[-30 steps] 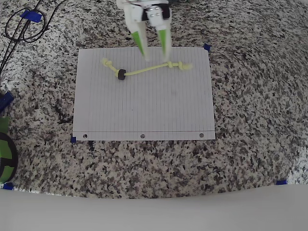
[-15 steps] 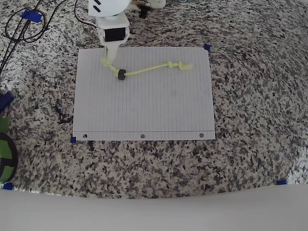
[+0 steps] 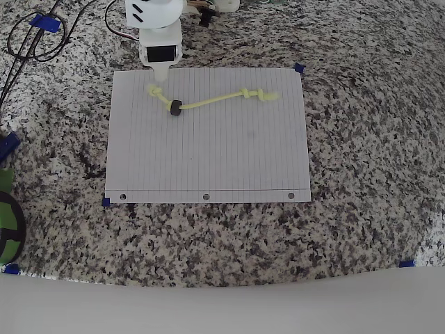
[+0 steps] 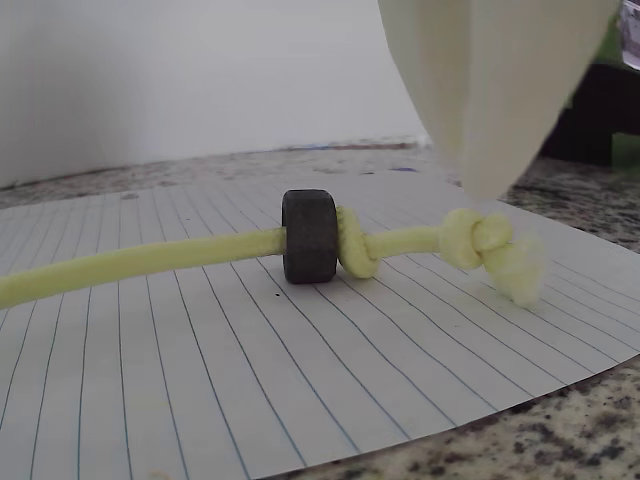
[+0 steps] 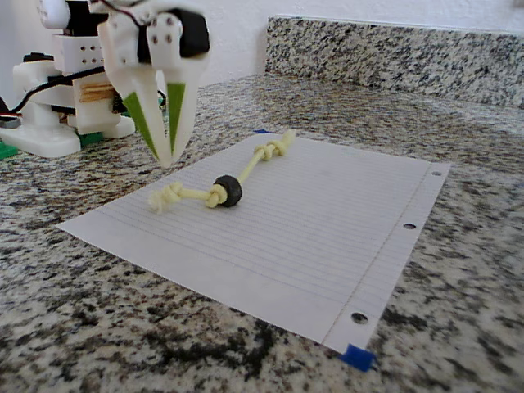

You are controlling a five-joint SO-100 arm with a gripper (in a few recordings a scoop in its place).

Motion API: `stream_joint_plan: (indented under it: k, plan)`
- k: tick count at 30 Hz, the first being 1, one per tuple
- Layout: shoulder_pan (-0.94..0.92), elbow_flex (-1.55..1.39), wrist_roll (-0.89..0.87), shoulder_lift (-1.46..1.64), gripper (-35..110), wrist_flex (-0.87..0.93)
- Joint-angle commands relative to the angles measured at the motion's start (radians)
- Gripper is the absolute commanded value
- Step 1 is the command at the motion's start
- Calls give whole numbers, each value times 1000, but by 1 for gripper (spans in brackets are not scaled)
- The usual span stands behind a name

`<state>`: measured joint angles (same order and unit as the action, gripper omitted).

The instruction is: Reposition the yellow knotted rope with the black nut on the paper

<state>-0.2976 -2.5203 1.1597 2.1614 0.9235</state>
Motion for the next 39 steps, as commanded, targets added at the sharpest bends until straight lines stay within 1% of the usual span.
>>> stream_joint_plan:
  k: [1, 4, 18, 22, 25, 27, 30, 32, 36, 39]
  plan:
    - [-20, 40, 52, -51, 0, -8]
    - [-54, 41, 95, -94, 0, -35]
    - [-63, 41, 97, -170, 0, -126]
    - [-66, 44, 118, -209, 0, -215]
    - [-71, 57, 120, -207, 0, -236]
    - [-72, 54, 120, -179, 0, -216]
    - [-77, 43, 110, -78, 0, -107]
    - [-78, 14, 107, -9, 0, -67]
    - [-66, -109, 106, 143, 0, -83]
    - [-69, -221, 110, 291, 0, -156]
